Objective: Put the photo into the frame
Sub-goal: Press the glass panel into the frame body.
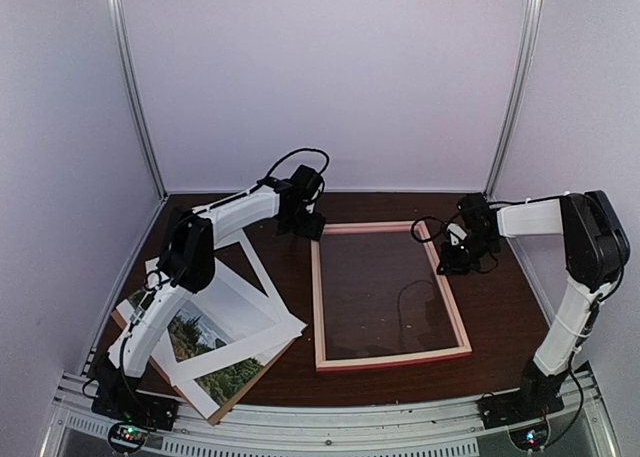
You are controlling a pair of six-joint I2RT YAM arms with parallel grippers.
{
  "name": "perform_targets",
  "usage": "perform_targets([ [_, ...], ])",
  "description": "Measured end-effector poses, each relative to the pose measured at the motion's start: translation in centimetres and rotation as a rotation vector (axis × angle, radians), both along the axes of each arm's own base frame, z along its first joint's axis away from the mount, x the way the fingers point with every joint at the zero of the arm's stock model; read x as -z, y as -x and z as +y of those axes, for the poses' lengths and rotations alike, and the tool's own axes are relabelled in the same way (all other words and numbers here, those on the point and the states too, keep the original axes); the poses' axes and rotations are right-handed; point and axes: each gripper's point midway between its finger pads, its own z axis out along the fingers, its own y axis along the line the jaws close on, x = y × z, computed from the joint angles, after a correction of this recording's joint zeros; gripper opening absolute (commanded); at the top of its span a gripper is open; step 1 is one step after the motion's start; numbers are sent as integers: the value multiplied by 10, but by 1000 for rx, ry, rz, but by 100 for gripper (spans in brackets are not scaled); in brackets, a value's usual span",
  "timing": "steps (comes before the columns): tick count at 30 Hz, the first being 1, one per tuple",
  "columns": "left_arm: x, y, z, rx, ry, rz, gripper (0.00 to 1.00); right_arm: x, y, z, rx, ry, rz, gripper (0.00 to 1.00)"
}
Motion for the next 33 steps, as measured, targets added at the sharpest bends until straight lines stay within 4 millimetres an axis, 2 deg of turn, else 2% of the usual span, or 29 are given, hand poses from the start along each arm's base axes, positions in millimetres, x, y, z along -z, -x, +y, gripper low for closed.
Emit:
perform_targets([
  [6,1,0,2,-3,71,19,80,0,1,0,2,-1,-2,17],
  [11,-9,15,7,8,136,48,84,1,3,0,11,-4,5,20],
  [13,-23,19,8,18,170,43,85,1,3,0,19,-6,10,20],
  [20,-109,34,8,58,297,-63,86,2,5,-2,36,-3,21,21],
  [22,-126,41,14,60,311,-84,87,2,5,-2,44,-2,24,21],
  [24,-134,50,22,57,309,-90,88,2,5,-3,51,-2,25,20],
  [27,-130,66,39,41,272,-77,89,3,4,-4,61,1,26,19],
  [33,-103,109,87,-15,134,0,90,2,-1,-12,86,11,27,18],
])
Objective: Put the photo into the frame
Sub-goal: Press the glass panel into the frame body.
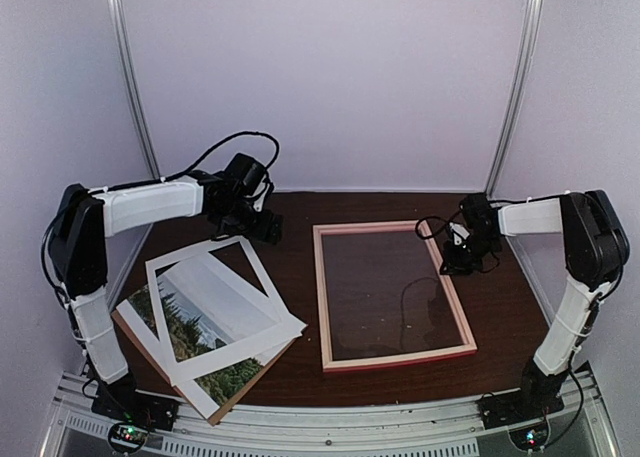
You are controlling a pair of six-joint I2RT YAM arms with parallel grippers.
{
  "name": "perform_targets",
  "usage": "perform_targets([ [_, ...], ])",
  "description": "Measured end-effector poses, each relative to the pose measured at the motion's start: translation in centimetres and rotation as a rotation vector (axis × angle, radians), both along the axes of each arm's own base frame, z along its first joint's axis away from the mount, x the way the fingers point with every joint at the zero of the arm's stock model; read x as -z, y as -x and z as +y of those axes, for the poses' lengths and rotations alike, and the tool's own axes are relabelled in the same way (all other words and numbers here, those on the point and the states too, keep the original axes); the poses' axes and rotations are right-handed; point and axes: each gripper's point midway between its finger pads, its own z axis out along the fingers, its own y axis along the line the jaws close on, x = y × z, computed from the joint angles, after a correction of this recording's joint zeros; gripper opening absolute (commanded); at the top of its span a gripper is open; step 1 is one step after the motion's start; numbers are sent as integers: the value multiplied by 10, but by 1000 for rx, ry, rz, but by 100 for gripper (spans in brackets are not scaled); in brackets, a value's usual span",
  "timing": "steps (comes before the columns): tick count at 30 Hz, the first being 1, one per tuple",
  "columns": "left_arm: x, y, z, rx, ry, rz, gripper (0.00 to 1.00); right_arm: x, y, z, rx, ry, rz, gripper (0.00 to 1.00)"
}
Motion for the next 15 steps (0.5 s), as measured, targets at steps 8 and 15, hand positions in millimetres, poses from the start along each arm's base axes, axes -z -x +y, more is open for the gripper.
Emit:
perform_targets([
  [8,13,48,67,-90,-128,81,93,-1,-8,-25,43,57,-1,35],
  [15,42,83,133,-242,-148,210,98,-19,-12,-24,38,95,-61,64],
])
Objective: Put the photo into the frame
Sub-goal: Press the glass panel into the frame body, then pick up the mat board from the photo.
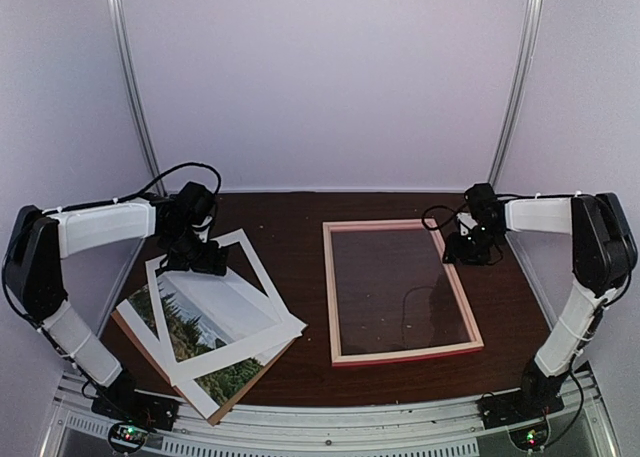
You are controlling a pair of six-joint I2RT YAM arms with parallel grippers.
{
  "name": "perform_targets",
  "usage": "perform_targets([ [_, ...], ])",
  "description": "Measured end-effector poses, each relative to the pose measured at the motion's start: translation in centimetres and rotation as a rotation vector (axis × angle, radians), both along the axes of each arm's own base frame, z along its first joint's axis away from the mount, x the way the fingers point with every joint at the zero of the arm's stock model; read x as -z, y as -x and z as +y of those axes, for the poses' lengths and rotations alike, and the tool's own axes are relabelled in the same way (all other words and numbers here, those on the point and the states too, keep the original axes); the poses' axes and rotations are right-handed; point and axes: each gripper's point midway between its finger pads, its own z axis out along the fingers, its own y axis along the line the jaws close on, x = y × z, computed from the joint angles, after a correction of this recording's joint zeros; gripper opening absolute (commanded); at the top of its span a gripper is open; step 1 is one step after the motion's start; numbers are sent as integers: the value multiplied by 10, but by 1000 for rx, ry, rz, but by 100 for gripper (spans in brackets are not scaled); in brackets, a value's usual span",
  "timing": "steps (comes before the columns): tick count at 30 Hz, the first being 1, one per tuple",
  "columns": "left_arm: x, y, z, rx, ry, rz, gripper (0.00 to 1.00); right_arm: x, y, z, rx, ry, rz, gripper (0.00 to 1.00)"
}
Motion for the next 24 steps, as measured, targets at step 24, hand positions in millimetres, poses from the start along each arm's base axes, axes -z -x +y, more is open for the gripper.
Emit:
perform_targets([
  [24,20,52,107,-508,230,58,97,-53,-6,320,-562,-353,-137,70],
])
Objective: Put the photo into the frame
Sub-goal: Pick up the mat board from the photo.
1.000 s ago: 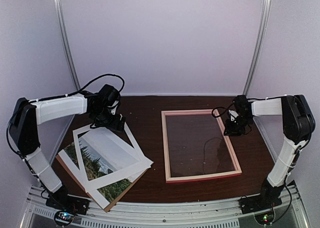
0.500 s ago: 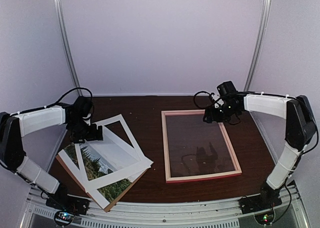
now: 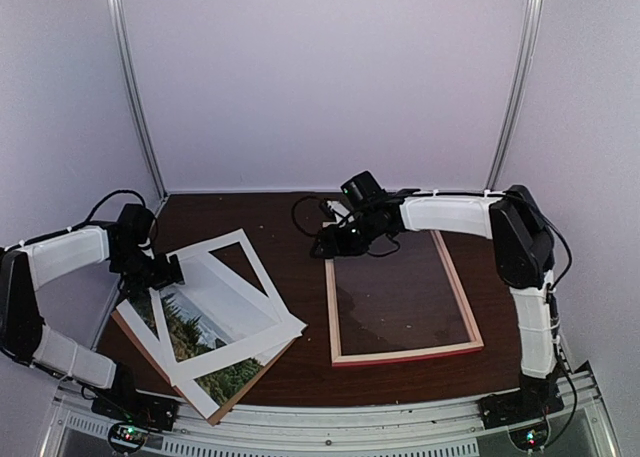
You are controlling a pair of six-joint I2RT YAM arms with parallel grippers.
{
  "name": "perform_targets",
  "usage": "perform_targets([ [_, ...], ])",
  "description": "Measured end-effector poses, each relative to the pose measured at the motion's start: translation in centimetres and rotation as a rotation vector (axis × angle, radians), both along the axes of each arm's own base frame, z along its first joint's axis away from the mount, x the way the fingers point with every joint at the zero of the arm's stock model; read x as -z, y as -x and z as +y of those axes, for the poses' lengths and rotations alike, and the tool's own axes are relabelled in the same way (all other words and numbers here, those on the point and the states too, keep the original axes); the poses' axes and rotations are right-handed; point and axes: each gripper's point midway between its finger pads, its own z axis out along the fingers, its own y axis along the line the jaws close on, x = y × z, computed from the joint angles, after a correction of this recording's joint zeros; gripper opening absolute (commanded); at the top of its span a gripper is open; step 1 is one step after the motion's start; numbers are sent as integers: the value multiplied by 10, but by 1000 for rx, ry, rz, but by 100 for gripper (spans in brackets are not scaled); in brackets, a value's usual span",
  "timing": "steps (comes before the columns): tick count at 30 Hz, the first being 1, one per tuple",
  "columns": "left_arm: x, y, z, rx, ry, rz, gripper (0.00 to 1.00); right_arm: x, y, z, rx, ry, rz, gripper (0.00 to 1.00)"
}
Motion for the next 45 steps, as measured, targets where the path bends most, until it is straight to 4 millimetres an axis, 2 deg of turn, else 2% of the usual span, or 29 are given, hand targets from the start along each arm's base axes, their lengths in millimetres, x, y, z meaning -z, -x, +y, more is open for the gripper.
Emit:
perform_targets([
  [4,11,5,12,-60,32,16,97,4,13,47,-79,-47,33,69],
  [7,18,9,23,-101,36,27,97,7,21,71,-119,-75,55,69],
  [12,26,6,31,-131,40,26,95,24,25,95,-144,-99,107,66],
  [18,39,1,29,-125,56,38,92,49,29,97,-133,-89,181,63],
  [29,44,-7,22,-102,100,5,84,32,26,109,-132,-146,205,58],
  [39,42,-21,8,-57,175,-49,81,54,30,108,-109,-120,277,55],
  [45,40,-27,1,-34,217,-68,78,55,31,107,-91,-118,302,52],
])
